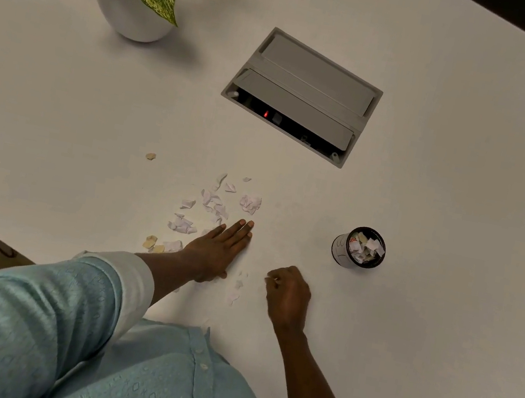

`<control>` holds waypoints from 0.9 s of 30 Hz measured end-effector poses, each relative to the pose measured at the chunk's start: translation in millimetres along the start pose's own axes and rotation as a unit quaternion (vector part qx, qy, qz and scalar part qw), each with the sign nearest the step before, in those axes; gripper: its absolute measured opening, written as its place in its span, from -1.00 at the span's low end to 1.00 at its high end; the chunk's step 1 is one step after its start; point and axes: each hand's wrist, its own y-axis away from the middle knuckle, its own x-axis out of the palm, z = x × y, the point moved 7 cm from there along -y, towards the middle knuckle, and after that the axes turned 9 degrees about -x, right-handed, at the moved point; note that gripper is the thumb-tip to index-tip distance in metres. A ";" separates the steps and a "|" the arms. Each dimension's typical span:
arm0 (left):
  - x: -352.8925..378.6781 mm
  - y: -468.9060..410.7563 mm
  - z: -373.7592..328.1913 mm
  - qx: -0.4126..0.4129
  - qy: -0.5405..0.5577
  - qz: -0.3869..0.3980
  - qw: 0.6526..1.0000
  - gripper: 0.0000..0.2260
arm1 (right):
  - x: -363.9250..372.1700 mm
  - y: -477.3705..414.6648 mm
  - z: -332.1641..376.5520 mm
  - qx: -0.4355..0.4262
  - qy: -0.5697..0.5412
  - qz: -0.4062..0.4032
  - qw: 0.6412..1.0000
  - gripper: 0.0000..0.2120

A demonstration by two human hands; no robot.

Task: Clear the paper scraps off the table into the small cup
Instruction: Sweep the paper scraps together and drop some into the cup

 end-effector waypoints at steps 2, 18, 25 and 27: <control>-0.2 0.6 0.3 0.000 -0.005 -0.003 1.000 -0.05 | -31.4 -8.7 0.3 0.010 -0.017 -0.078 0.997 -0.90; -5.1 3.1 -3.7 -0.008 0.005 -0.011 1.000 -0.08 | -144.9 -63.0 -48.2 0.082 0.162 -0.128 0.975 -0.69; -6.1 17.4 -10.3 -0.001 0.019 -0.066 0.998 -0.26 | -109.6 -22.1 3.7 -0.057 0.141 -0.181 0.972 -0.60; -1.7 29.8 -6.0 -0.012 0.034 -0.101 0.994 -0.27 | -79.4 -5.8 14.3 -0.081 0.111 -0.119 0.983 -0.63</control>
